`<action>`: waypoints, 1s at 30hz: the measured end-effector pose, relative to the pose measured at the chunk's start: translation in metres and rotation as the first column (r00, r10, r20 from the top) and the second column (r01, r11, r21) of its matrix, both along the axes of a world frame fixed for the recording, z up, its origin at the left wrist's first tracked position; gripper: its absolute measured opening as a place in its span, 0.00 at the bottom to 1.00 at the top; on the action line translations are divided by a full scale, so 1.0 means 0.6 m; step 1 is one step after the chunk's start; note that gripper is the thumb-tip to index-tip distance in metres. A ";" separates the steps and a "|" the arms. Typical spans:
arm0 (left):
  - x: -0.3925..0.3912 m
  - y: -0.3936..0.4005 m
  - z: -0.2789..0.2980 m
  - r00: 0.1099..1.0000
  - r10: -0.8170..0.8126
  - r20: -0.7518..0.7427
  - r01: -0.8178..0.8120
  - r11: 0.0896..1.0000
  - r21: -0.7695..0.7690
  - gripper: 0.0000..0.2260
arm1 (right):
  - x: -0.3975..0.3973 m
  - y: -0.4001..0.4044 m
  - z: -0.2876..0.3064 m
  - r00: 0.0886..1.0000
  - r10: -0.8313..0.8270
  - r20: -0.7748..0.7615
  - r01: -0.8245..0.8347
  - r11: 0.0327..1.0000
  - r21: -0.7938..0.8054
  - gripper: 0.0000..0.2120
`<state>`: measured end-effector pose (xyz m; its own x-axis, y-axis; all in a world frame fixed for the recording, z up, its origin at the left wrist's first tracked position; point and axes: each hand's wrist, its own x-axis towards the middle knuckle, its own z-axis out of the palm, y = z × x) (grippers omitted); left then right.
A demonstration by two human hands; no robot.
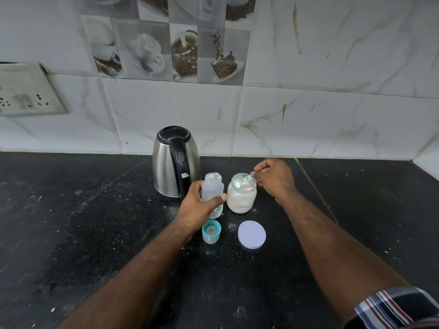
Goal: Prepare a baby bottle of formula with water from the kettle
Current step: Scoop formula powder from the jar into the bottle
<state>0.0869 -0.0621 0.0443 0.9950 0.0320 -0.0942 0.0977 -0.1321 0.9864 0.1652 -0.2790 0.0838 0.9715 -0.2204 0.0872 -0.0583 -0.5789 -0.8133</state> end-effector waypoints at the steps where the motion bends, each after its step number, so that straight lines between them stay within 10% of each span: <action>1: -0.001 0.000 0.000 1.000 0.004 0.000 -0.004 1.000 -0.001 0.25 | 0.002 0.004 -0.003 1.000 0.009 -0.005 -0.009 1.000 -0.029 0.07; 15: -0.012 0.000 0.001 1.000 -0.001 -0.009 0.001 1.000 0.013 0.25 | 0.000 0.025 -0.015 0.978 0.190 -0.084 -0.208 0.917 -0.340 0.13; 30: -0.031 0.033 -0.001 1.000 -0.006 -0.002 0.006 1.000 -0.006 0.24 | -0.016 0.051 -0.027 0.974 0.223 -0.024 -0.220 0.924 -0.313 0.11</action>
